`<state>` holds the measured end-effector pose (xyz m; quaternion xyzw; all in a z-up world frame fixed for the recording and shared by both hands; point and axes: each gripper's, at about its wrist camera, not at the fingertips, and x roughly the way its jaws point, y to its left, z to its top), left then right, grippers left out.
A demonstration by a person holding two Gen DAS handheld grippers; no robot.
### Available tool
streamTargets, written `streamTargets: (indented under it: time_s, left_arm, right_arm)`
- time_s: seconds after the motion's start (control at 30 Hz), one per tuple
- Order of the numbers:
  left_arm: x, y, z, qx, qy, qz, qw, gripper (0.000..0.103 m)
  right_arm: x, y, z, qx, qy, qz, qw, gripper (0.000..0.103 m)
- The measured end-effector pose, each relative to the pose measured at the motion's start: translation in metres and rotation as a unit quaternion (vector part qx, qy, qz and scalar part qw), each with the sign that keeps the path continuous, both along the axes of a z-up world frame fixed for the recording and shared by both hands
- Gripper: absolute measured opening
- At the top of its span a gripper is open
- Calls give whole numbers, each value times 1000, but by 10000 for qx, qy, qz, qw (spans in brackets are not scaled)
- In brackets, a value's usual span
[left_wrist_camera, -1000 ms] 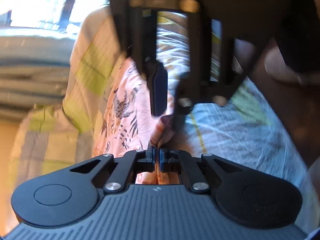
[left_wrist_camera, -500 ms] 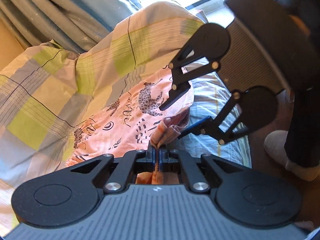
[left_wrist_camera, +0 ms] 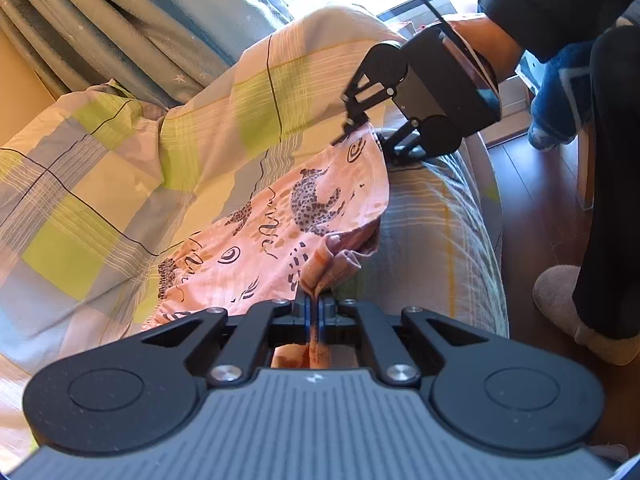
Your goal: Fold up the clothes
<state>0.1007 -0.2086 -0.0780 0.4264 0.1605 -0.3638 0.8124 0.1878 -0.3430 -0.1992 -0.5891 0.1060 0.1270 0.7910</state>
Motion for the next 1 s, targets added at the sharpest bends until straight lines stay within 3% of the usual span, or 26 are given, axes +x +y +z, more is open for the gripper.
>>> streamTargets:
  time_s: [0.03,0.13,0.27,0.33,0.47,0.63,0.8,0.9,1.0]
  left_arm:
    - [-1,2,1,3,-9,30,10000,2]
    - [-9,15,14,-20,-73,143,9999,2]
    - [-33,42,39,-36,-192,181,9996,2]
    - [-49,58,50,-92,-148,201,9996,2]
    - [-85,88,63,-182,244,194,9993,2]
    - [-94,104,52,-552,766,492,9943,2]
    - [-32,118,57,-1390,1385,999,9755,2]
    - [27,130,60,-1886,1778,1311,9569,2]
    - [89,137,47,-2234,2216,1637,9350,2]
  right_arm:
    - [3,-2,-2,-93,98,-99,9999,0]
    - [-5,-2,4,-112,307,-194,9993,0]
    - [-40,5,38,105,331,-180,9992,0]
    - [-63,12,58,125,565,-132,9982,0]
    - [-121,21,89,-78,974,187,9950,0]
    - [-165,28,106,-291,1932,394,9799,0]
    - [-136,29,129,-439,2375,402,9696,0]
    - [-79,17,155,153,2863,311,9575,0]
    - [-13,5,164,751,3400,184,9372,0]
